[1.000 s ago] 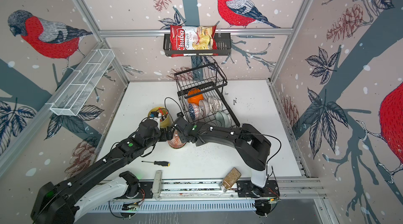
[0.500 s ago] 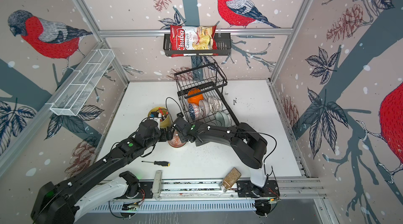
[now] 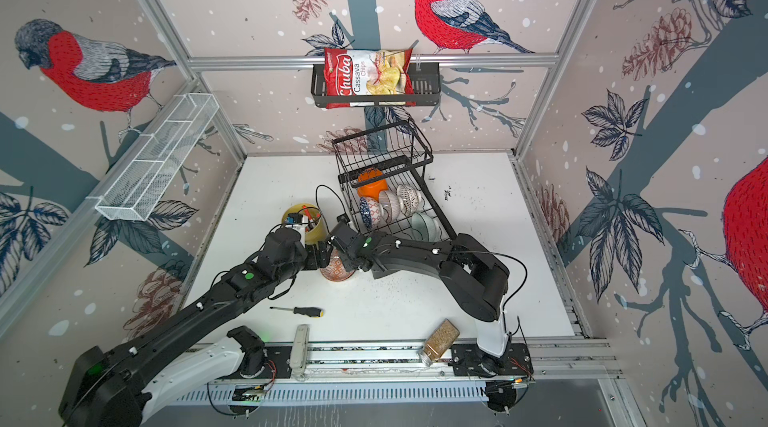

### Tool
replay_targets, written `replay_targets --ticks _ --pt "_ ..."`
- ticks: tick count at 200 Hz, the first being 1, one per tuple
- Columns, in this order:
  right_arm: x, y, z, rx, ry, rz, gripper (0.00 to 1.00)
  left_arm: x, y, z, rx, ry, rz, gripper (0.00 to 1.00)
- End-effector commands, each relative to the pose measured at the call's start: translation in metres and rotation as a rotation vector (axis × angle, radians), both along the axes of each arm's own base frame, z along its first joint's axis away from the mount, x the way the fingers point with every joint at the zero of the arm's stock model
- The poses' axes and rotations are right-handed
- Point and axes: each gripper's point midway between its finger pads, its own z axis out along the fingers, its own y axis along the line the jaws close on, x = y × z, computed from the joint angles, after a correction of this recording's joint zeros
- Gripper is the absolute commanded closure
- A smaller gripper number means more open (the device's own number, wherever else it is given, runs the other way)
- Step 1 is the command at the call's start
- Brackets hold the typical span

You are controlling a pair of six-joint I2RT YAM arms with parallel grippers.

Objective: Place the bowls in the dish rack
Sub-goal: 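Lower the right gripper onto the orange-patterned bowl rim and close it, then lift the orange-patterned bowl with the right gripper and carry it over the rack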

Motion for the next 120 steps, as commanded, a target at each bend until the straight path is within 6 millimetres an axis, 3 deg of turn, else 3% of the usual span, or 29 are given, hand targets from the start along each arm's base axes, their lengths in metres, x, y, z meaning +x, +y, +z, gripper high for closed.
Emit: replay_targets --ticks 1,120 --pt "0.0028 -0.0015 0.0078 0.002 -0.021 -0.015 0.73 0.0036 -0.0021 0.0072 -0.005 -0.027 -0.008 0.11" --pt "0.002 -0.0014 0.011 0.005 -0.028 -0.011 0.94 0.0035 -0.0035 0.0086 -0.01 -0.029 -0.014 0.11"
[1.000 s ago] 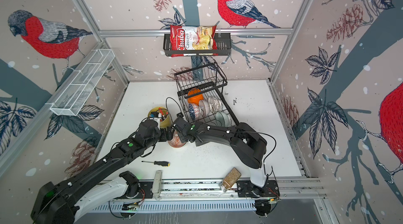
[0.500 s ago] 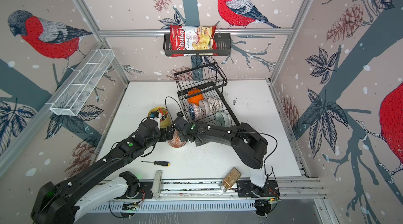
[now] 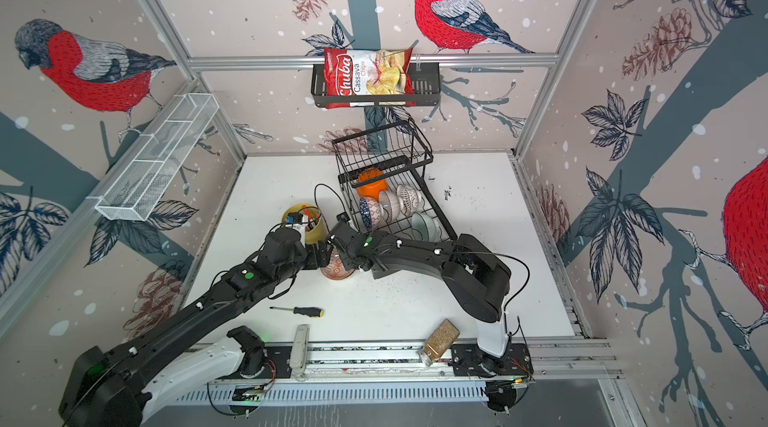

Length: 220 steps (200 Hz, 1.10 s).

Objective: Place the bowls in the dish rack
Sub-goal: 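Lift the orange-patterned bowl with the right gripper and carry it over the rack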

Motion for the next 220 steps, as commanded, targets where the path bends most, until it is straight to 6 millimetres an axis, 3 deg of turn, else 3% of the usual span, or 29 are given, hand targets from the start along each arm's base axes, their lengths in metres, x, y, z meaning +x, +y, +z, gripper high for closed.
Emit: replay_targets --ticks 1,42,125,179,220 --pt "0.001 -0.004 0.005 -0.011 -0.018 -0.005 0.94 0.003 -0.003 0.007 -0.007 -0.028 -0.012 0.11" --pt "0.001 -0.001 0.017 0.025 -0.029 0.002 1.0 0.003 -0.002 0.007 -0.004 -0.028 -0.01 0.11" --pt "0.0 -0.002 0.043 0.079 -0.062 0.009 1.0 0.003 -0.001 0.012 -0.009 -0.04 -0.004 0.11" --pt "-0.001 -0.017 0.067 0.085 -0.107 -0.011 1.0 0.007 -0.005 0.024 -0.026 -0.069 -0.018 0.11" --pt "0.002 -0.039 0.079 0.067 -0.153 -0.063 1.0 0.008 -0.011 0.039 -0.054 -0.103 -0.042 0.11"
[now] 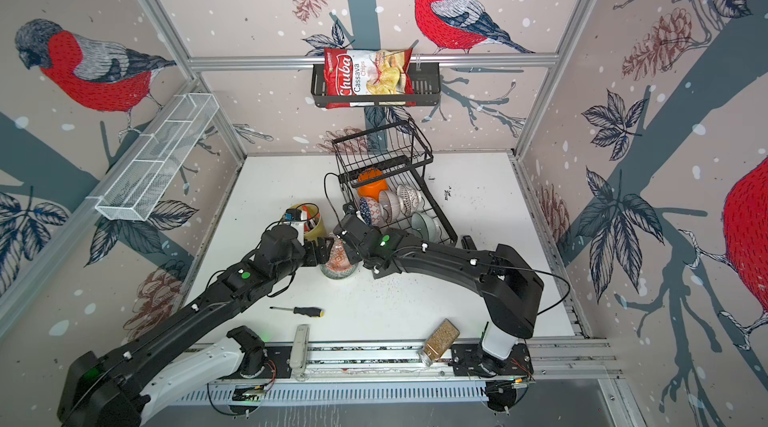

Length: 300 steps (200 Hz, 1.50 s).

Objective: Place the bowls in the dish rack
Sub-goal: 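Lift the orange-patterned bowl with the right gripper and carry it over the rack, then lower the orange-patterned bowl on edge into the rack's nearer slot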

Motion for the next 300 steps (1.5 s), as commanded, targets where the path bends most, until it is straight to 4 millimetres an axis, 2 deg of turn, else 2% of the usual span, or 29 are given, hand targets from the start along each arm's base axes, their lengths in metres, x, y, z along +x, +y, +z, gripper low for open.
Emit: replay_targets --ticks 1,87,118,156,217,300 --pt "0.005 -0.014 0.01 -0.02 -0.05 -0.044 1.0 0.004 -0.008 0.017 -0.034 -0.05 -0.032 0.11" --pt "0.024 -0.071 0.039 -0.054 -0.152 -0.178 1.0 0.002 -0.032 0.045 -0.112 -0.119 -0.158 0.11" --pt "0.035 -0.099 0.039 -0.12 -0.18 -0.255 1.0 -0.004 -0.047 0.051 -0.177 -0.126 -0.237 0.11" --pt "0.046 -0.125 0.035 -0.206 -0.217 -0.333 1.0 -0.008 -0.063 0.054 -0.255 -0.104 -0.297 0.11" --pt "0.051 -0.15 0.03 -0.312 -0.272 -0.411 1.0 -0.008 -0.067 0.047 -0.27 -0.091 -0.305 0.11" --pt "0.056 -0.166 0.035 -0.415 -0.344 -0.453 1.0 -0.005 -0.062 0.035 -0.241 -0.086 -0.28 0.11"
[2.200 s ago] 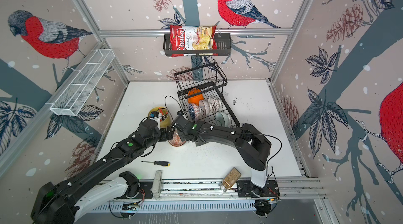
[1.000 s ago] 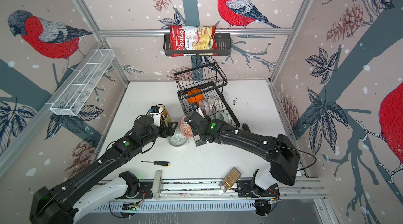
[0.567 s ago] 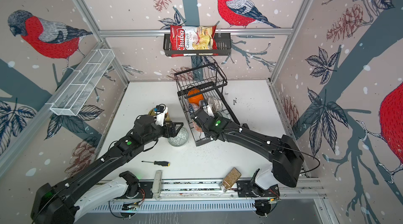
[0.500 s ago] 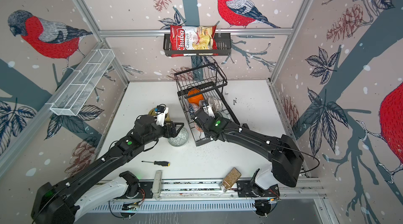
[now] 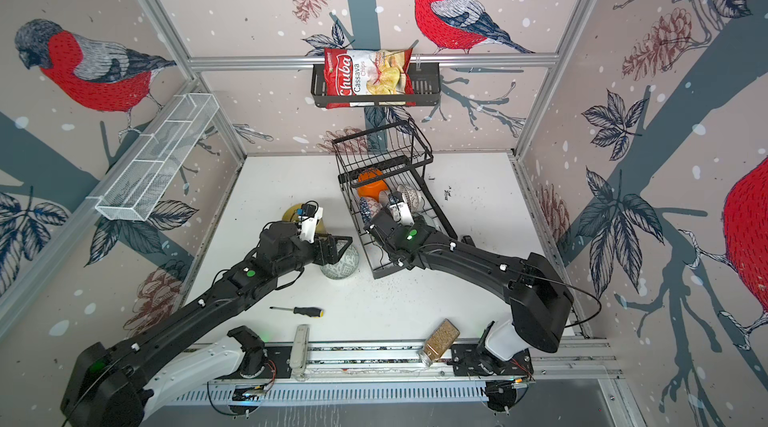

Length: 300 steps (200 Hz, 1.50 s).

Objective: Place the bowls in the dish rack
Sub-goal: 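Lower the orange-patterned bowl on edge into the rack's nearer slot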

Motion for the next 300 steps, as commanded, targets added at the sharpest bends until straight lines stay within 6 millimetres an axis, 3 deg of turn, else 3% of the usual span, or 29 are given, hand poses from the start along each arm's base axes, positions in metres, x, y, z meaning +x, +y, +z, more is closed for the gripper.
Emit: replay_targets --ticks 1,80,136,232,300 --pt "0.004 -0.009 0.01 -0.049 -0.059 -0.03 1.0 0.006 0.0 0.009 -0.012 -0.048 0.014 0.11" --pt "0.004 -0.028 0.005 -0.169 -0.101 -0.073 1.0 0.009 0.008 0.003 0.02 -0.054 0.049 0.1" --pt "0.004 -0.031 0.0 -0.242 -0.128 -0.084 1.0 0.011 0.011 -0.003 0.042 -0.054 0.067 0.1" --pt "0.004 0.005 -0.012 -0.379 -0.164 0.008 1.0 0.014 0.02 -0.008 0.066 -0.072 0.102 0.1" --pt "0.01 0.014 -0.003 -0.459 -0.219 0.024 1.0 0.019 0.025 -0.016 0.083 -0.068 0.131 0.1"
